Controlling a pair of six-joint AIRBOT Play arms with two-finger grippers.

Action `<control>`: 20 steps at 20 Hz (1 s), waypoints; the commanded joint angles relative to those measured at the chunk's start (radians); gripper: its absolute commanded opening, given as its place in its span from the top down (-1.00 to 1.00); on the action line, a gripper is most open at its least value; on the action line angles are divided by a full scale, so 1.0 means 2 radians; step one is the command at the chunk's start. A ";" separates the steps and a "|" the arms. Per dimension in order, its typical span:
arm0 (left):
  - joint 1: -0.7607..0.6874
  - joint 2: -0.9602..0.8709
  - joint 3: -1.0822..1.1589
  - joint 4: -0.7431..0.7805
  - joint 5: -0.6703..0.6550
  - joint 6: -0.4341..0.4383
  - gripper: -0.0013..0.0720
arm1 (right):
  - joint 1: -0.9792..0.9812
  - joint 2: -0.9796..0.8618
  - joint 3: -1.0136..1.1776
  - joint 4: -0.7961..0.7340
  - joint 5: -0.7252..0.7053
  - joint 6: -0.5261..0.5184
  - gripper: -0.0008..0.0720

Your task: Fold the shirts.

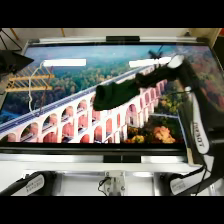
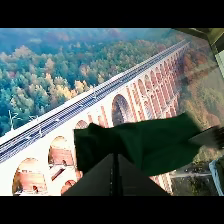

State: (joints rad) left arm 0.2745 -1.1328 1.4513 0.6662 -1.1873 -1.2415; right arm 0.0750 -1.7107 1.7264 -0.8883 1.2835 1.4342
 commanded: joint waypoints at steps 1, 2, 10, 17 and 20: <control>0.001 0.000 0.000 0.000 0.000 0.000 0.87 | -0.062 0.058 0.084 0.007 0.038 0.051 0.79; 0.001 0.000 0.000 0.000 0.000 0.000 0.87 | -0.087 0.071 0.102 0.005 0.049 0.054 0.79; -0.004 0.000 0.000 0.000 0.000 0.000 0.87 | -0.271 0.104 0.123 -0.049 0.107 0.038 0.79; -0.013 0.000 0.000 0.000 0.000 0.000 0.87 | -0.340 0.115 0.123 -0.094 0.166 0.057 0.79; -0.013 0.000 0.000 0.000 0.000 0.000 0.87 | -0.365 0.139 0.123 -0.178 0.245 0.068 0.79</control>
State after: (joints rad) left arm 0.2504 -1.1328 1.4513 0.6662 -1.1873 -1.2419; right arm -0.6064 -1.4654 1.9724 -1.1004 1.6279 1.5452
